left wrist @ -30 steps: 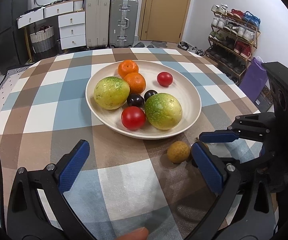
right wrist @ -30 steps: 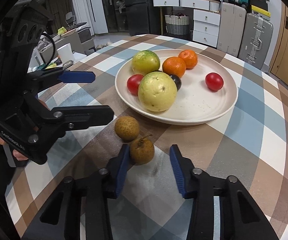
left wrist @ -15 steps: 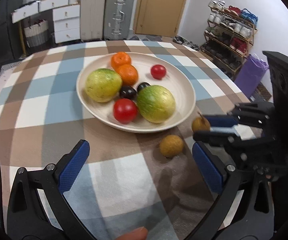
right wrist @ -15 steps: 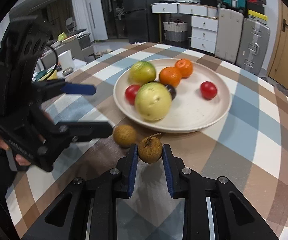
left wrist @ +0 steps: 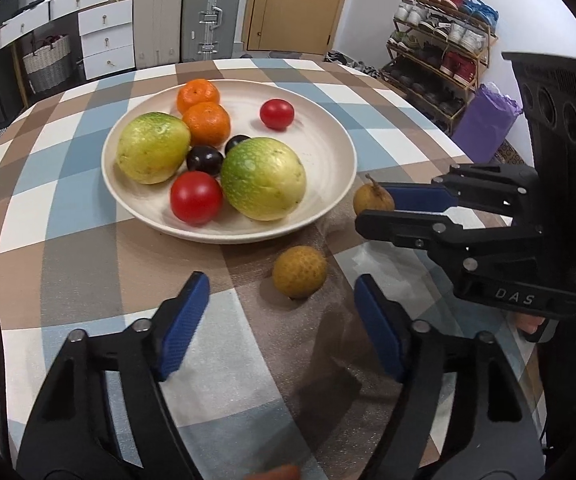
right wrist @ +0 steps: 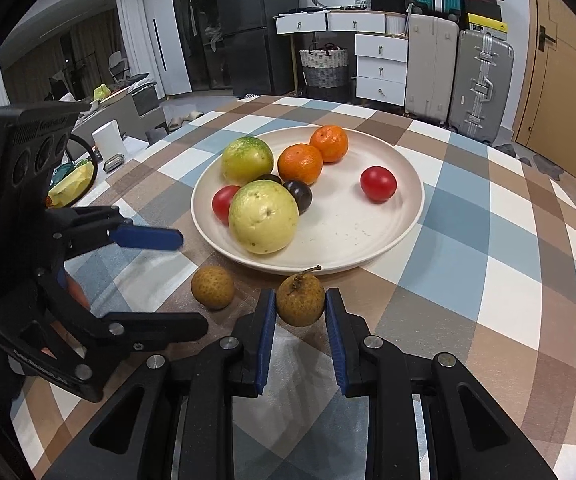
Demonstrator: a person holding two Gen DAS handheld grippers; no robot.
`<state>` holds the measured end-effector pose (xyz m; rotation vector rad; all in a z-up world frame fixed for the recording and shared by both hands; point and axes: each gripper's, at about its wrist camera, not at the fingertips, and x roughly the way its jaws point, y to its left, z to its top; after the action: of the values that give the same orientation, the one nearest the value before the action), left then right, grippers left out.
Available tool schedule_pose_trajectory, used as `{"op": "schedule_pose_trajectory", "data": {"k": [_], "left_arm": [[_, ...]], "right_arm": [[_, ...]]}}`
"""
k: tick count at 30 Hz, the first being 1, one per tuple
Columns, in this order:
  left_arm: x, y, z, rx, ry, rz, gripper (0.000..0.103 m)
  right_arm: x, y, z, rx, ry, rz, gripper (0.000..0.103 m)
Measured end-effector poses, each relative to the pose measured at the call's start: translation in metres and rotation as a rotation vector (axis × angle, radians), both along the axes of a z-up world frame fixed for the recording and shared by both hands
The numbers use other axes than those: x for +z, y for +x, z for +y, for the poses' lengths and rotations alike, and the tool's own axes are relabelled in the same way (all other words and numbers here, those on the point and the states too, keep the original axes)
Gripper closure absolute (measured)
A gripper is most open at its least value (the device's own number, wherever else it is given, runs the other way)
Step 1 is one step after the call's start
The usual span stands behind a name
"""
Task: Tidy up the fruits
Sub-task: 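Grasp the small brown pear with the right tool while the left tool grasps the round brown fruit, then lower both brown fruits into the white plate and open both tools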
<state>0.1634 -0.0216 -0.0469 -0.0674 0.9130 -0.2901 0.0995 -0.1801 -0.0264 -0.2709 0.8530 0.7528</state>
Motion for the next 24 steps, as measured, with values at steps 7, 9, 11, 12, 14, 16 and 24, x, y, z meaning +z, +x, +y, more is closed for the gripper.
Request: {"op": "schedule_pose_trajectory", "data": {"k": [7, 9, 11, 12, 14, 16, 24], "left_arm": [[-0.001, -0.002, -0.015, -0.04, 0.032, -0.019, 0.052], [-0.001, -0.003, -0.014, -0.048, 0.024, -0.02, 0.063], [-0.001, -0.003, -0.014, -0.052, 0.014, -0.018, 0.077], [-0.001, -0.003, -0.013, -0.051, 0.009, -0.018, 0.077], [0.0, -0.003, -0.012, -0.049, 0.005, -0.018, 0.078], [0.001, -0.004, -0.012, -0.051, 0.001, -0.024, 0.078], [0.011, -0.01, -0.008, -0.04, 0.005, -0.087, 0.078]], "right_arm": [[-0.001, 0.0, 0.001, 0.001, -0.002, 0.0, 0.077], [-0.001, -0.001, 0.0, 0.001, -0.002, -0.002, 0.077], [-0.001, -0.001, 0.0, 0.002, 0.001, -0.002, 0.077], [-0.002, 0.0, 0.0, 0.002, 0.001, -0.002, 0.077], [-0.003, -0.001, 0.001, 0.003, -0.002, 0.0, 0.077], [-0.004, -0.001, 0.001, 0.007, -0.006, 0.001, 0.077], [-0.003, -0.002, 0.001, 0.008, 0.003, -0.003, 0.077]]}}
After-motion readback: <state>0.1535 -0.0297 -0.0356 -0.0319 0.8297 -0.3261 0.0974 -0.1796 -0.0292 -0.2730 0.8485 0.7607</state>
